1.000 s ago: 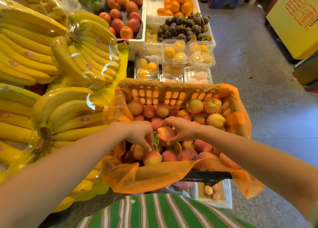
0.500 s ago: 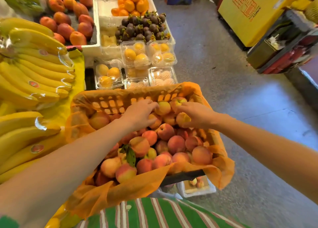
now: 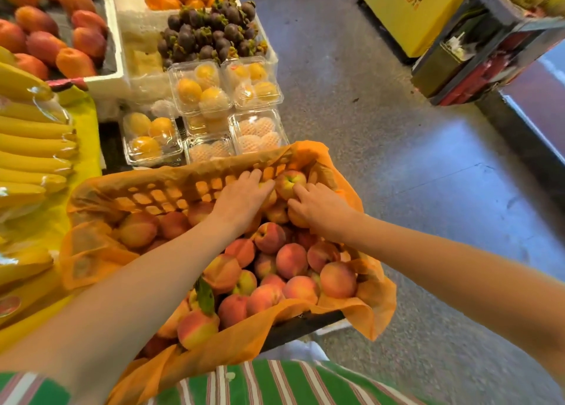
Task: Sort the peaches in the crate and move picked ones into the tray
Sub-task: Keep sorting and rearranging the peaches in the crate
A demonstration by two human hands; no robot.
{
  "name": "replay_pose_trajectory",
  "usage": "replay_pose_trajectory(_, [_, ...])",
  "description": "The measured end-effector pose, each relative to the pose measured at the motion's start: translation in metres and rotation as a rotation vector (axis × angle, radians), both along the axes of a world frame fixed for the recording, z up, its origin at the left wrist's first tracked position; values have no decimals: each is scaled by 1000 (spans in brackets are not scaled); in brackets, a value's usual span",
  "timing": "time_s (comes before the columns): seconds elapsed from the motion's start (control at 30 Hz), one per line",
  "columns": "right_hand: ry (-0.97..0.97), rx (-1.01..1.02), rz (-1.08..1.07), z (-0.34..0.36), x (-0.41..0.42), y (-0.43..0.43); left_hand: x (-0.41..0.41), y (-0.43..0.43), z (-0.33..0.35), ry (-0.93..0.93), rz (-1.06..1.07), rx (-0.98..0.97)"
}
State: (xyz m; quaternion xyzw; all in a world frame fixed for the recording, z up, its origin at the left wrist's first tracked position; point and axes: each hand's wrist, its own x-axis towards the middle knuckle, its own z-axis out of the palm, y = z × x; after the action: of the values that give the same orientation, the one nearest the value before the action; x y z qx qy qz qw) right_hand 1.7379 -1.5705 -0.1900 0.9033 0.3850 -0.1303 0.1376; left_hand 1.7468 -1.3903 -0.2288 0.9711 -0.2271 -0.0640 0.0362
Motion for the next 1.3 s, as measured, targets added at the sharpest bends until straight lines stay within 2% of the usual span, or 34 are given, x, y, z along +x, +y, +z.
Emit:
replay_pose_trajectory(0.1, [-15,-57,19,-8,-4,-2,-1,1,-3,-23,-63,-5])
replay_pose_trajectory(0.27, [-27,52,-29,-16,1,-8,0,18,2,-31,-123,-8])
replay_pose_trajectory(0.33, [46,37,-20,-7,1,-5,-5,30,4,-18,-126,-9])
replay_pose_trajectory(0.43, [46,59,-59,-4,0,-6,-14,48,11,-18,-141,-4])
replay_pose_trajectory(0.73, [234,241,-95,5,0,18,-44,90,13,119,3,127])
replay_pose_trajectory(0.9, [432,333,-61,6,-15,36,-54,96,-3,139,130,17])
replay_pose_trajectory(1.0, [538,312,-23,2,-26,44,-55,92,-10,139,153,-30])
replay_pose_trajectory(1.1, [558,247,-16,-6,-33,50,-56,87,-13,169,142,-61])
replay_pose_trajectory(1.3, [578,262,-65,-16,-39,47,-63,85,-10,265,92,-96])
